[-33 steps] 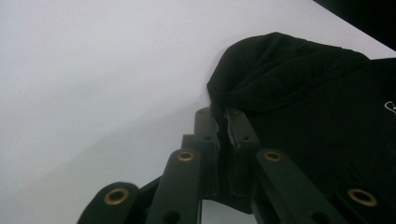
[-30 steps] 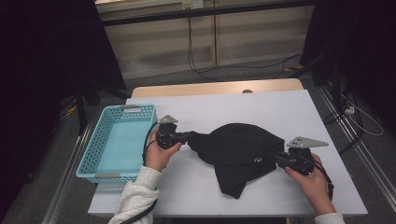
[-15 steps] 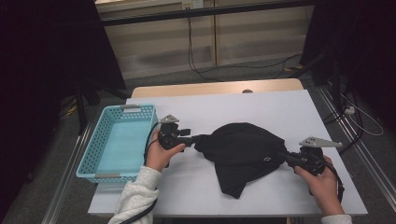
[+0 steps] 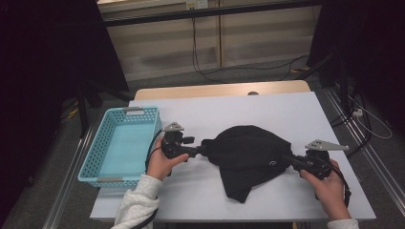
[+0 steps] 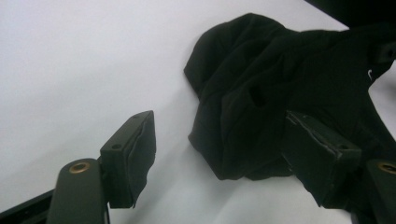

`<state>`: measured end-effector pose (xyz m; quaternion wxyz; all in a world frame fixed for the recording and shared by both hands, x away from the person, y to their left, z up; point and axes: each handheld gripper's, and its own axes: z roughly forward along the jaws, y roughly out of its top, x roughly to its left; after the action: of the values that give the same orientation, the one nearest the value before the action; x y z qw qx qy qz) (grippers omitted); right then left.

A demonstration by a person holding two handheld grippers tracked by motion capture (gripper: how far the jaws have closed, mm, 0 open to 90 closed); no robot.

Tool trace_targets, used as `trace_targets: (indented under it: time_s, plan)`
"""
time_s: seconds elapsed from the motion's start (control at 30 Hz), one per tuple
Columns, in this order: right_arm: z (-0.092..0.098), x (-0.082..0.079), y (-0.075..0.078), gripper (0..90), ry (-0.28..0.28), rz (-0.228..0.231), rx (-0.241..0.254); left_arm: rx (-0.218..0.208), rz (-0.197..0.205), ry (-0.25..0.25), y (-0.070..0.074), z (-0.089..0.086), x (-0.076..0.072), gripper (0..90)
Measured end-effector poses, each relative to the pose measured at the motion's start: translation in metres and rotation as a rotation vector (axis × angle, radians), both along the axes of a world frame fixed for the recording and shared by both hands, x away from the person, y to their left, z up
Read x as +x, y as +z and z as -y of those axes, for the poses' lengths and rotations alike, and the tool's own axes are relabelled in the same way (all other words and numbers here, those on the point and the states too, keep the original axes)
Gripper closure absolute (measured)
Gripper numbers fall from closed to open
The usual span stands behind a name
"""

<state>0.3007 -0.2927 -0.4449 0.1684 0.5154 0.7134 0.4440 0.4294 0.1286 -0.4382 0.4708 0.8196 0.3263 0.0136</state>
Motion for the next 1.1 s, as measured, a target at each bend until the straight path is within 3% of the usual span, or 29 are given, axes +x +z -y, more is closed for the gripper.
trace_targets:
  time_s: [0.17,0.33,0.53,0.67,0.97,1.1]
  plan:
    - [0.0,0.001,-0.001,84.8,-0.005,0.0,0.0,0.041,0.019,-0.03,-0.005,0.004,-0.003,19.7]
    - [0.0,0.002,-0.001,84.7,-0.002,0.003,0.007,0.062,0.017,-0.05,-0.01,0.008,-0.003,24.9]
    - [0.003,0.002,-0.001,84.6,0.002,0.005,0.017,0.097,0.039,-0.082,-0.015,0.012,-0.004,37.2]
    - [0.003,0.002,0.0,84.4,0.0,0.006,0.023,0.104,0.029,-0.108,-0.016,0.013,-0.003,49.2]
    - [0.006,0.001,0.007,84.4,-0.008,0.037,0.079,0.073,-0.006,-0.135,-0.005,0.014,-0.001,81.9]
    - [0.007,0.001,0.017,84.8,0.003,0.047,0.074,0.035,-0.015,-0.102,0.012,0.006,0.0,86.1]
